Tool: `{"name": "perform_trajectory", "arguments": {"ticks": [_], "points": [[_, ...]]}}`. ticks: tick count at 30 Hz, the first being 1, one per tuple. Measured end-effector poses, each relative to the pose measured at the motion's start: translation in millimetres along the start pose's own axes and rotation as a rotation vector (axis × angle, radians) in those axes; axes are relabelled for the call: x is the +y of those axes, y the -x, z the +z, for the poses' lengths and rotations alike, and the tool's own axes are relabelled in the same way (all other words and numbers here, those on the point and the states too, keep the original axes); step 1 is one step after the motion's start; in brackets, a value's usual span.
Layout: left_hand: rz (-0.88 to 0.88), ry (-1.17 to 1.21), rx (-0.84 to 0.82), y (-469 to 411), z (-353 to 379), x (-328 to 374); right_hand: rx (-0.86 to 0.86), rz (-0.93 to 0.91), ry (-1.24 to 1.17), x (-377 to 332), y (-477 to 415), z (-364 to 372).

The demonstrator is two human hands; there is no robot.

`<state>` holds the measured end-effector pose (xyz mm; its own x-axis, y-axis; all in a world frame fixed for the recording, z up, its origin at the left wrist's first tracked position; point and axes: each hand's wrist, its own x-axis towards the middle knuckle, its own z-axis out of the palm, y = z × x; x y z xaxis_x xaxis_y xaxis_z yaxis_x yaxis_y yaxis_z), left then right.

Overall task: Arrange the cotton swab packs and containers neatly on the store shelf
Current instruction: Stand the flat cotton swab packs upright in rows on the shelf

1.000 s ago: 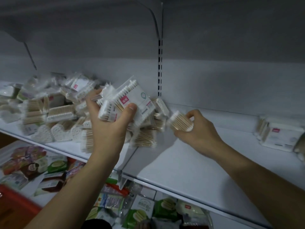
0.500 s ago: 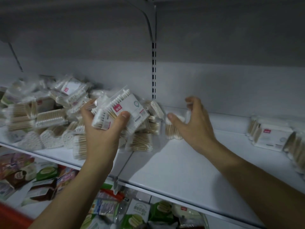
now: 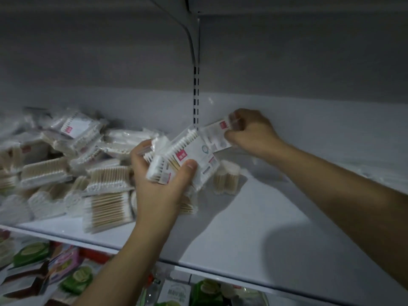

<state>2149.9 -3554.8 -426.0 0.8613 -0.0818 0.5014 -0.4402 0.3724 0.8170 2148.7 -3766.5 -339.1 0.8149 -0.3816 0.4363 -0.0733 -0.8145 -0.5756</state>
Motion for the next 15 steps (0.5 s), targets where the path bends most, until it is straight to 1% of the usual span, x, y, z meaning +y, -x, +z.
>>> {"name": "perform_trajectory", "arguments": {"ticks": [2, 3, 4, 6, 9, 11, 13, 15], "points": [[-0.032, 0.042, -0.023, 0.2, 10.3, -4.2, -0.050, 0.027, -0.200, 8.8, 25.7, -45.3], [-0.054, 0.061, -0.049, 1.6, 16.9, -6.4, -0.079, 0.034, -0.254, 15.0, 40.2, -65.1], [-0.083, 0.074, -0.070, 3.6, 23.9, -7.7, -0.095, 0.029, -0.256, 21.1, 53.7, -82.2], [-0.143, 0.100, -0.116, 11.5, 39.5, -8.1, -0.057, 0.018, -0.168, 36.5, 74.7, -112.1], [-0.230, 0.114, -0.222, 31.0, 62.7, -12.1, 0.065, 0.034, 0.015, 66.7, 93.5, -153.2], [-0.282, 0.127, -0.279, 42.3, 79.2, -12.2, 0.107, 0.066, 0.182, 88.2, 103.0, -175.5], [-0.320, 0.118, -0.335, 43.9, 100.4, -11.8, 0.082, 0.093, 0.364, 101.4, 109.8, -190.0], [-0.349, 0.088, -0.377, 39.6, 128.1, -14.4, 0.033, 0.093, 0.457, 108.0, 108.0, -193.9]]}}
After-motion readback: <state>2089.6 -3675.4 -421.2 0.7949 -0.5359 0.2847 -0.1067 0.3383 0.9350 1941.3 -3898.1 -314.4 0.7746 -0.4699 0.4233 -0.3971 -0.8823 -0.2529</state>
